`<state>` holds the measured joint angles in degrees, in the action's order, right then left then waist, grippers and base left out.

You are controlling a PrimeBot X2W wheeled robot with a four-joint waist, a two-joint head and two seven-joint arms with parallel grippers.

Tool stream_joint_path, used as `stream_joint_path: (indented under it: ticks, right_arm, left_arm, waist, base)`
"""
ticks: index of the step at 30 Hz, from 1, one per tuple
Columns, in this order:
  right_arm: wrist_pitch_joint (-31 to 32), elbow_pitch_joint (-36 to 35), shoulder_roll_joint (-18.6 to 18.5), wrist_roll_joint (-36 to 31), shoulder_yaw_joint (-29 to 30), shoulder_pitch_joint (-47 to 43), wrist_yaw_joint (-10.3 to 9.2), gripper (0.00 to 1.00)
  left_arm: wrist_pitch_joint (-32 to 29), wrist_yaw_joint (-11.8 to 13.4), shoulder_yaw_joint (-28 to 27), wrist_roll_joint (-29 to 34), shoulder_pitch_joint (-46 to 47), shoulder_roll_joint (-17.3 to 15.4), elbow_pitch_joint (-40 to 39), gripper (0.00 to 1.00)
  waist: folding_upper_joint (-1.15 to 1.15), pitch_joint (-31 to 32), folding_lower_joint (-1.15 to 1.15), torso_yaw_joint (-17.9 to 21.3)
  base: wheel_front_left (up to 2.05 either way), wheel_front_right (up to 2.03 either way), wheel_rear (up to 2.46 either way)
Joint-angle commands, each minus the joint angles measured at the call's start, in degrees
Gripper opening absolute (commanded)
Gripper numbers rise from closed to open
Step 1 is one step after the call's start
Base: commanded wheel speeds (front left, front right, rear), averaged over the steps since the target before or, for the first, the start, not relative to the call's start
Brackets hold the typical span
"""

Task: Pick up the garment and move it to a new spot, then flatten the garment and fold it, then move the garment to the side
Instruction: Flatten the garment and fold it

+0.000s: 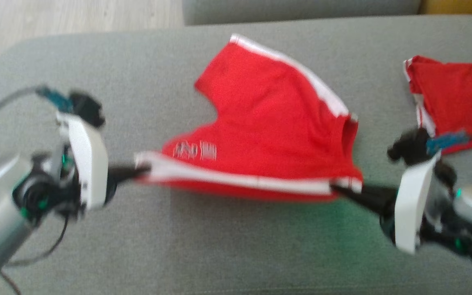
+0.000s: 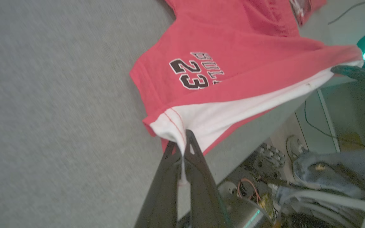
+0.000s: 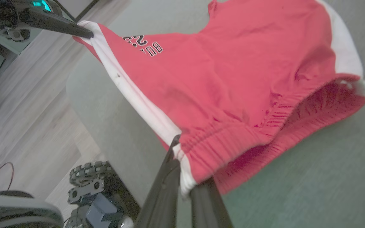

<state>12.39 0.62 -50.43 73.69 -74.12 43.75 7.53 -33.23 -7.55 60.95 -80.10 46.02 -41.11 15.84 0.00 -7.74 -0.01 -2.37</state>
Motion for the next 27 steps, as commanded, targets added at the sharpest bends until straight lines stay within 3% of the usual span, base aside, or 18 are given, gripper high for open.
stream_joint_path:
  ticks: [1, 6, 12, 22, 27]
  right_arm:
    - [0.84, -2.01, -2.54, 0.50, 0.78, -2.29, -0.04, 0.00]
    - [5.20, -5.40, -4.78, 4.71, 0.77, -8.70, -0.04, 0.00]
    - [4.09, -8.11, -5.32, 7.79, 2.50, -9.83, -0.04, 0.00]
    - [-2.89, -6.07, -2.49, 13.49, 9.38, -8.41, -0.04, 0.00]
    - [-8.02, -4.37, 0.33, 15.13, 12.62, -7.86, -0.04, 0.00]
  left_arm:
    - [-1.40, 0.07, -2.42, -1.09, 1.37, -4.29, -2.32, 0.00]
    - [-6.03, 1.87, -1.25, -5.15, -2.87, -9.76, -9.56, 0.00]
    - [-6.83, 4.91, -2.38, -7.36, -4.04, -13.89, -15.65, 0.00]
    - [-7.98, 6.23, -6.55, -7.84, 2.79, -14.42, -14.05, 0.00]
    - [-8.20, 6.43, -8.85, -6.19, 8.74, -13.19, -10.57, 0.00]
  waist:
    - [0.00, 1.86, 0.01, 0.61]
    - [0.00, 2.95, 0.01, 1.62]
    - [0.00, 1.62, 0.01, 3.59]
    - [0.00, -4.18, 0.01, 6.90]
    - [0.00, -8.68, 0.01, 9.13]
  base:
    - [0.00, 0.00, 0.00]
    - [0.00, 0.00, 0.00]
    - [0.00, 0.00, 0.00]
    - [0.00, 0.00, 0.00]
    - [0.00, 0.00, 0.00]
